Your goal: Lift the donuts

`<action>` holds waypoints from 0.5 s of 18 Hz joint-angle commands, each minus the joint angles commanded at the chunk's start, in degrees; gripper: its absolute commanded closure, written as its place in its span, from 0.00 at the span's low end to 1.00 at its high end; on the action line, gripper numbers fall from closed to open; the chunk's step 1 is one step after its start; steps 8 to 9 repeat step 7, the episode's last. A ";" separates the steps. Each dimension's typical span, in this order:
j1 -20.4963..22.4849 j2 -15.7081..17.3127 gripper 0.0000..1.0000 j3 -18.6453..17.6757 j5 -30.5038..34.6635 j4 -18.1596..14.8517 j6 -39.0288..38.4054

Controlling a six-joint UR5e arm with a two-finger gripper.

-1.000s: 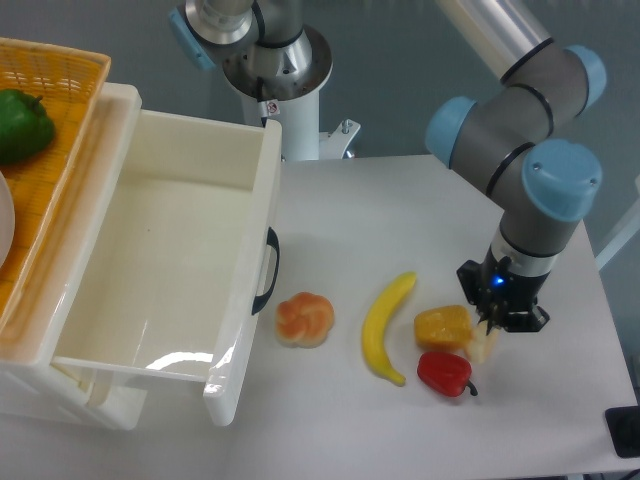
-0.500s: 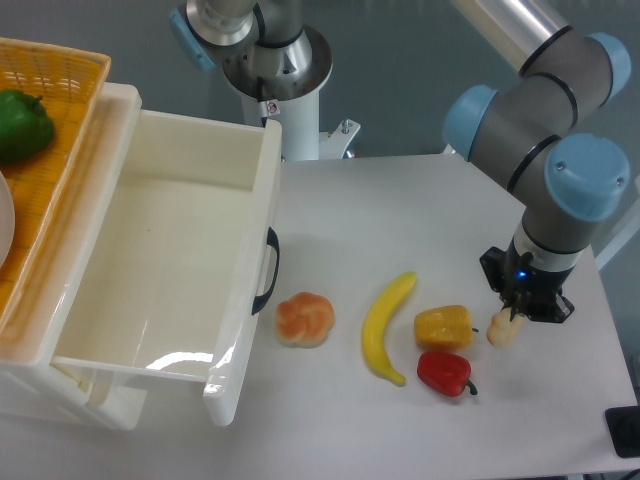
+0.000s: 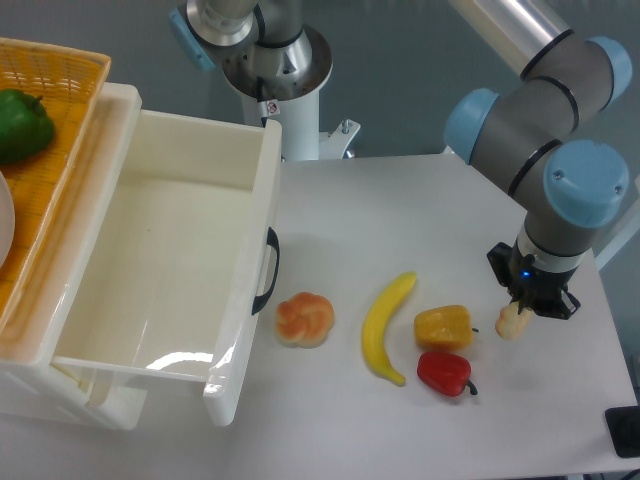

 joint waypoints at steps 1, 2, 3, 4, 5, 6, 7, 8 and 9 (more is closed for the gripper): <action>-0.09 -0.09 1.00 0.62 0.09 -1.14 0.00; -0.09 -0.09 1.00 0.97 0.09 -1.67 0.18; -0.09 -0.09 1.00 0.97 0.09 -1.77 0.96; -0.09 0.00 1.00 0.97 0.00 -1.77 2.01; -0.09 0.09 1.00 0.97 0.00 -1.77 2.72; -0.09 0.09 1.00 0.89 -0.17 -1.77 2.81; -0.09 0.09 1.00 0.80 -0.35 -1.77 2.82; -0.09 0.09 1.00 0.80 -0.35 -1.77 2.82; -0.09 0.09 1.00 0.80 -0.35 -1.77 2.82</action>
